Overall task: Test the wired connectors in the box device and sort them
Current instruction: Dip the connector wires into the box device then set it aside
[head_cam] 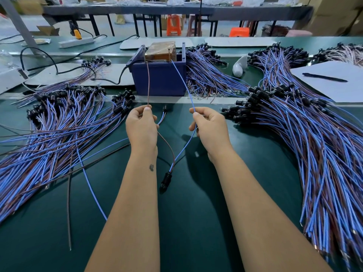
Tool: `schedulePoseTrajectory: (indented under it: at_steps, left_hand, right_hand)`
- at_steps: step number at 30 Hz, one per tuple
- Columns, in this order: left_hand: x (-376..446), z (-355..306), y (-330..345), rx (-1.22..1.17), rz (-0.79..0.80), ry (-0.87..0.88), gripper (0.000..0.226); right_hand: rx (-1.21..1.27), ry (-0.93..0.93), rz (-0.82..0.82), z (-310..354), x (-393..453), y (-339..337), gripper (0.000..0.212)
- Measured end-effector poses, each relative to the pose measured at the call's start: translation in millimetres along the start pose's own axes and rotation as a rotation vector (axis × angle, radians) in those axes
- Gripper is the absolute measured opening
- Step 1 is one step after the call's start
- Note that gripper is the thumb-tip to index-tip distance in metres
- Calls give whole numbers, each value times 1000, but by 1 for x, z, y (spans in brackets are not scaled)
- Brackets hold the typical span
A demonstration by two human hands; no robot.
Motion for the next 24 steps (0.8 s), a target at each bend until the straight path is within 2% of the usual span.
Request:
schedulePoseTrajectory:
  at_steps: [24]
  left_hand:
    - [0,-1,1,4,5,3,15]
  right_hand:
    - [-111,-28,52,0,0,5,21]
Point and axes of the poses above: each hand's wrist, its own x-axis towards the middle knuckle, its own y-axis out of the palm, z = x × y, the point moved 7 cm from there along x, towards the middle knuckle, and after that the axes turned 8 degrees about x, right-handed, at the moved point
